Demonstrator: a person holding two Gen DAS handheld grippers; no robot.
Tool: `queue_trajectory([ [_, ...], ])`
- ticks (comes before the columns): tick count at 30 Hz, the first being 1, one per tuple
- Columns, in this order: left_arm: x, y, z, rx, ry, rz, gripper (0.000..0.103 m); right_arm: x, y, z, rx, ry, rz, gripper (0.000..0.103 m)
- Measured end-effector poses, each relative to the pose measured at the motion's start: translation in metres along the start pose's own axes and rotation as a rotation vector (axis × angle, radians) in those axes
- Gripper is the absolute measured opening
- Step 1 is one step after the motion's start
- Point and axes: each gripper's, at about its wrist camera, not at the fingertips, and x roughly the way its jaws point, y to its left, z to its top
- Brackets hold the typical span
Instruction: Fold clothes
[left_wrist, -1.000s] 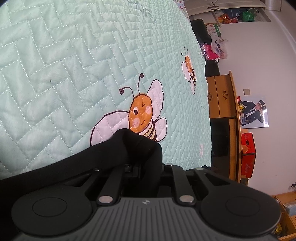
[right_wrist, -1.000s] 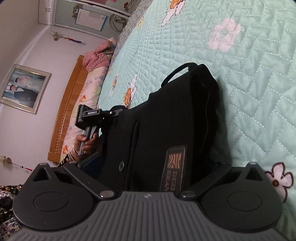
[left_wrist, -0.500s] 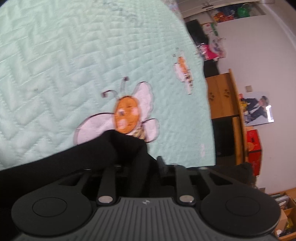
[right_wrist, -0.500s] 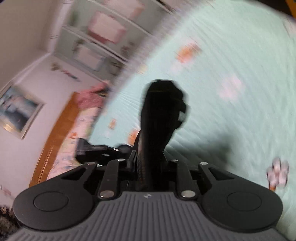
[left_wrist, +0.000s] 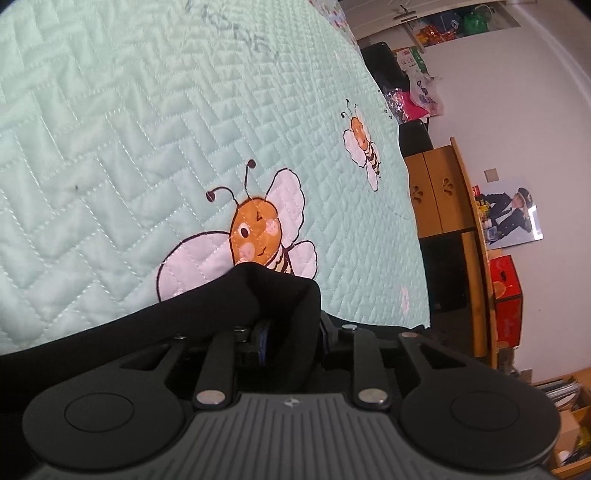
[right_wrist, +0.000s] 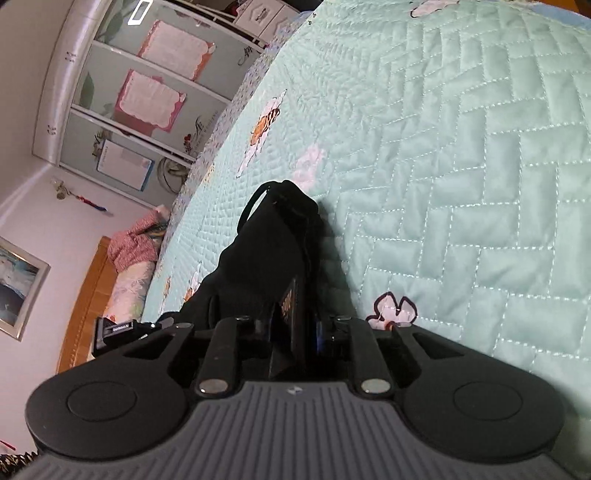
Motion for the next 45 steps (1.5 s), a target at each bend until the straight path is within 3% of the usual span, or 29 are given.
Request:
queue_trajectory([
  [3,-0.01,-0.003,-0.004,0.003,-0.037,0.016,0.033,-0.001,-0.017,-0.005,0.049,-0.014,-0.012,0.032],
  [6,-0.03,-0.006,-0.01,0.004,-0.092,0.025,0.038,-0.019,-0.008,-0.02,0.066,-0.066,-0.041,0.036],
  [13,-0.092,-0.012,-0.045,-0.023,-0.201,-0.068,0.051,-0.063,0.008,-0.073,0.127,-0.185,-0.108,0.041],
  [16,-0.104,-0.015,-0.067,-0.036,-0.194,-0.099,0.052,-0.061,0.008,-0.084,0.159,-0.216,-0.094,0.041],
  [21,-0.101,-0.025,-0.106,0.037,-0.113,-0.011,0.052,-0.06,0.016,-0.09,0.197,-0.291,-0.027,0.041],
  [24,-0.095,-0.022,-0.128,0.035,-0.067,-0.011,0.053,-0.059,0.015,-0.091,0.239,-0.298,-0.065,0.042],
  [26,-0.092,-0.02,-0.139,0.03,-0.043,-0.006,0.053,-0.058,0.013,-0.093,0.253,-0.304,-0.067,0.054],
  [28,-0.09,-0.018,-0.148,0.023,-0.019,0.001,0.053,-0.057,0.012,-0.095,0.263,-0.311,-0.06,0.056],
  [39,-0.096,-0.02,-0.159,0.014,-0.027,0.024,0.055,-0.052,0.004,-0.107,0.318,-0.348,-0.023,0.063],
  [45,-0.092,-0.025,-0.163,0.014,-0.016,0.027,0.056,-0.048,0.006,-0.115,0.368,-0.371,0.043,0.063],
])
